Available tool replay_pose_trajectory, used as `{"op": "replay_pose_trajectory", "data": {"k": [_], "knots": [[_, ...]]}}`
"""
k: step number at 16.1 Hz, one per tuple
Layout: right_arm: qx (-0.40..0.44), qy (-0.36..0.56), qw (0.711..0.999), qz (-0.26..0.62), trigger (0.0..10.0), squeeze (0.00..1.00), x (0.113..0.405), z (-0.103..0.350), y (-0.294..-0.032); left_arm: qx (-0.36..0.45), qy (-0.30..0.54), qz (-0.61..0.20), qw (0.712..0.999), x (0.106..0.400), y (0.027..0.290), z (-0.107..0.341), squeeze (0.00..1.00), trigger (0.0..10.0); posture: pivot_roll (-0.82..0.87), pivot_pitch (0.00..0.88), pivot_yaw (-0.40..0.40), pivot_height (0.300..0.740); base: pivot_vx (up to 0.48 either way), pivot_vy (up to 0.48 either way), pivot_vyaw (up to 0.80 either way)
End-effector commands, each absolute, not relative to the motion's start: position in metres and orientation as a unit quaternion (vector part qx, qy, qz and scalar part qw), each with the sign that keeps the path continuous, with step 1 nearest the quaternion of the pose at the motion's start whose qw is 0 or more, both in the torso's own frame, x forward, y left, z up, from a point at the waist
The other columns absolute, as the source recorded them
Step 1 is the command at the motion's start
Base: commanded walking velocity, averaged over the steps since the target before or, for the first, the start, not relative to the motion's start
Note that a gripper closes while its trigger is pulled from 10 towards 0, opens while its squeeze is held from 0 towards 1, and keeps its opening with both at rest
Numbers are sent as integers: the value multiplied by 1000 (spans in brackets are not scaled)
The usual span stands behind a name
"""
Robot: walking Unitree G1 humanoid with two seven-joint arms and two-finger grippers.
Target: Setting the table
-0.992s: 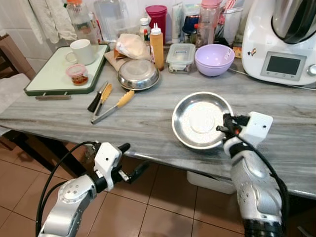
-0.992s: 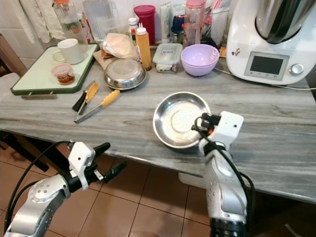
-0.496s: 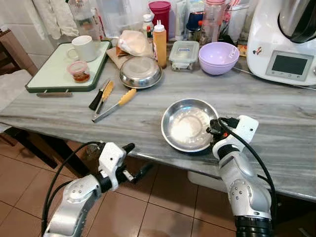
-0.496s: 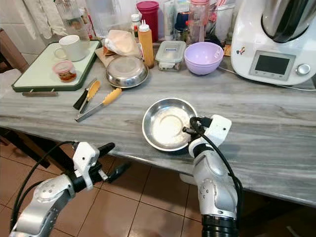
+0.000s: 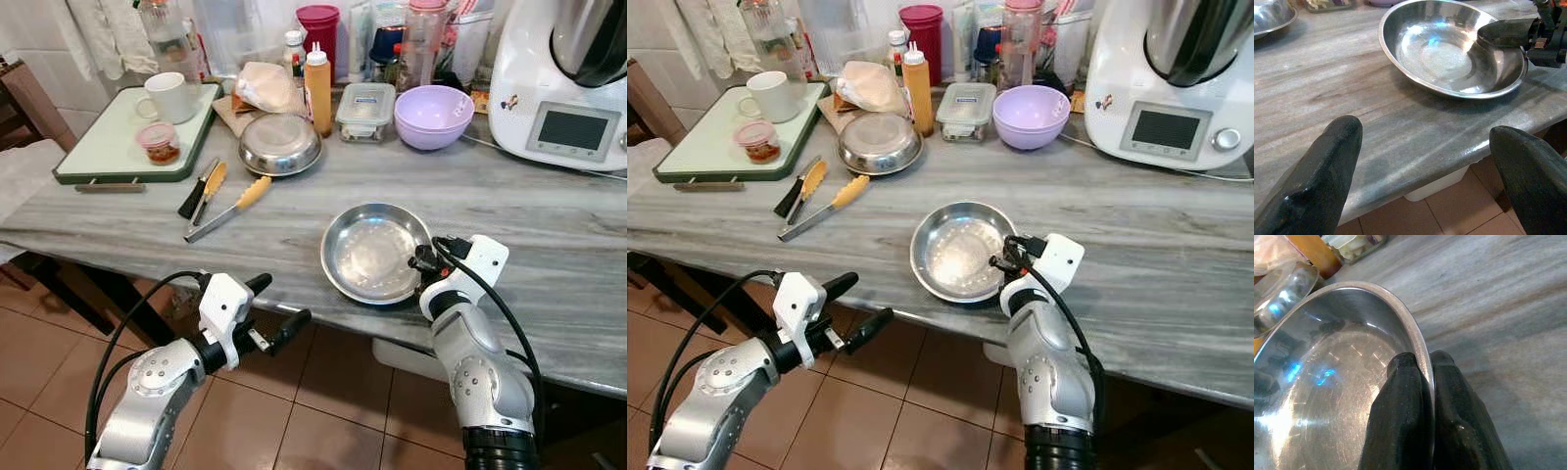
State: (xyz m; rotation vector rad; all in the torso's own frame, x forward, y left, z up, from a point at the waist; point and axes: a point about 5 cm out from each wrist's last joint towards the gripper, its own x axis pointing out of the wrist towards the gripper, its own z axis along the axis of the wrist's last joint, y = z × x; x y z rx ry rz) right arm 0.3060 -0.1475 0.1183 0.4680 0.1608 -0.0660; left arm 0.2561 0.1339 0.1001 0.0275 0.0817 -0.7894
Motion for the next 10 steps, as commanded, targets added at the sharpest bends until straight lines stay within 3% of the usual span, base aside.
{"op": "replay_pose_trajectory", "data": {"k": [1,2,3,10], "knots": [[224,117,966,-56,10000,0,303,105,-152,15,43,-382,923,256,136,99,0,10000,-58,77,78,740,0,0,0],[218,125,965,-72,10000,0,304,103,-155,14,44,-382,923,256,136,98,0,10000,-59,77,77,740,0,0,0],[215,127,965,-79,10000,1000,304,102,-158,15,44,-381,923,257,136,97,0,10000,-58,77,76,740,0,0,0],[192,141,967,-87,10000,1000,307,103,-164,18,43,-389,920,256,131,101,0,10000,-64,78,77,740,0,0,0]]}}
